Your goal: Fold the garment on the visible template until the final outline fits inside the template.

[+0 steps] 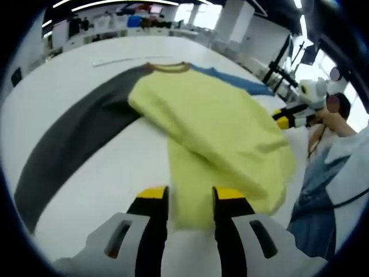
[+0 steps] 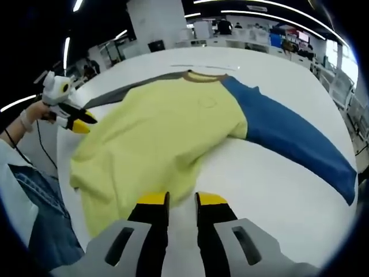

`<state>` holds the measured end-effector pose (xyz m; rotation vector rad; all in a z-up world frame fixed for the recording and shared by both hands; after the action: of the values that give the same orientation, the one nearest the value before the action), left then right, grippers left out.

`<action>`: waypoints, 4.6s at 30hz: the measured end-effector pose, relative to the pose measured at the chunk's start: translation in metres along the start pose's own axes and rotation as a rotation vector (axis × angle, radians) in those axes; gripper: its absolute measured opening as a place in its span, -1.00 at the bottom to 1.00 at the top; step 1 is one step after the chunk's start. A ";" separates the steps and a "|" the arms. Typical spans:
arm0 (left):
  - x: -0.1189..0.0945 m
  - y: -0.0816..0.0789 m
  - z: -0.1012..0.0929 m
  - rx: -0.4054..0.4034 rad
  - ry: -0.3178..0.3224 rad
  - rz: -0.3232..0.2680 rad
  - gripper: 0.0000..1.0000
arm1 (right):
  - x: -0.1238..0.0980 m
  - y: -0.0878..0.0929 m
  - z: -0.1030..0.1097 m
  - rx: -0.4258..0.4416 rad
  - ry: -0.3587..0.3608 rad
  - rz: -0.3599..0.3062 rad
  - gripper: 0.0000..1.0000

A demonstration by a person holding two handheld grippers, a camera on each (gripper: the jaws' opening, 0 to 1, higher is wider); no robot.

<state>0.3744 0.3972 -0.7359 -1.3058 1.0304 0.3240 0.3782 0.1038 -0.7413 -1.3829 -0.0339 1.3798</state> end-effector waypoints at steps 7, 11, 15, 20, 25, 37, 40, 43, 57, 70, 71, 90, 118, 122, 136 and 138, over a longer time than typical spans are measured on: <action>0.001 0.000 -0.002 0.026 0.010 0.025 -0.56 | -0.001 0.002 -0.002 0.012 0.011 -0.002 -0.69; 0.002 0.001 -0.001 0.022 0.006 0.035 -0.67 | -0.001 0.002 -0.002 0.008 0.014 0.004 -0.74; 0.004 0.003 0.000 -0.001 0.008 0.044 -0.87 | -0.001 0.003 0.000 0.024 -0.003 -0.005 -0.84; 0.003 0.005 0.002 -0.026 -0.003 0.053 -0.99 | 0.000 0.004 0.004 0.042 -0.016 -0.002 -0.94; -0.001 0.007 0.003 -0.036 -0.017 0.049 -1.00 | -0.006 0.008 0.004 0.055 -0.015 -0.007 -0.95; -0.027 -0.002 0.011 -0.143 -0.061 -0.037 -1.00 | -0.037 0.004 0.002 0.091 -0.001 -0.085 -0.96; -0.035 -0.007 0.015 -0.162 -0.076 -0.067 -1.00 | -0.041 0.001 0.002 0.081 0.001 -0.095 -0.96; -0.042 -0.014 0.017 -0.184 -0.079 -0.106 -1.00 | -0.046 -0.005 0.003 0.075 0.004 -0.121 -0.96; -0.052 -0.033 0.040 -0.262 -0.132 -0.218 -1.00 | -0.062 -0.030 -0.009 0.049 0.043 -0.208 -0.98; -0.045 -0.036 0.046 -0.261 -0.138 -0.222 -1.00 | -0.059 -0.032 -0.011 0.065 0.043 -0.220 -0.75; -0.045 -0.035 0.046 -0.261 -0.137 -0.220 -1.00 | -0.057 -0.027 -0.010 0.077 0.034 -0.213 -0.72; -0.048 -0.038 0.046 -0.256 -0.147 -0.216 -1.00 | -0.046 -0.034 -0.007 0.092 -0.006 -0.232 -0.96; -0.003 -0.077 0.075 -0.258 -0.199 -0.261 -1.00 | -0.021 -0.072 -0.074 0.000 0.145 -0.224 -0.97; 0.004 -0.075 0.078 -0.283 -0.215 -0.264 -1.00 | -0.014 -0.070 -0.079 -0.011 0.162 -0.200 -0.97; 0.030 -0.069 0.087 -0.250 -0.256 -0.225 -1.00 | 0.005 -0.061 -0.094 -0.008 0.191 -0.149 -0.96; 0.031 -0.068 0.086 -0.252 -0.255 -0.223 -1.00 | 0.006 -0.057 -0.095 -0.001 0.188 -0.144 -0.96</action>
<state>0.4774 0.4445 -0.7239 -1.5454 0.6364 0.4473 0.4834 0.0681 -0.7368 -1.4759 -0.0100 1.1269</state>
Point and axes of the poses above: the point that each gripper's makers call its tool centre point, and the gripper's own axes: x roughly forward along the fingers, z roughly to its left, y roughly out of its underside, the point moved 3 cm from there along -x, roughly backward along the fingers, and after that the axes turned 14 degrees about -y, right-handed, at the moved point
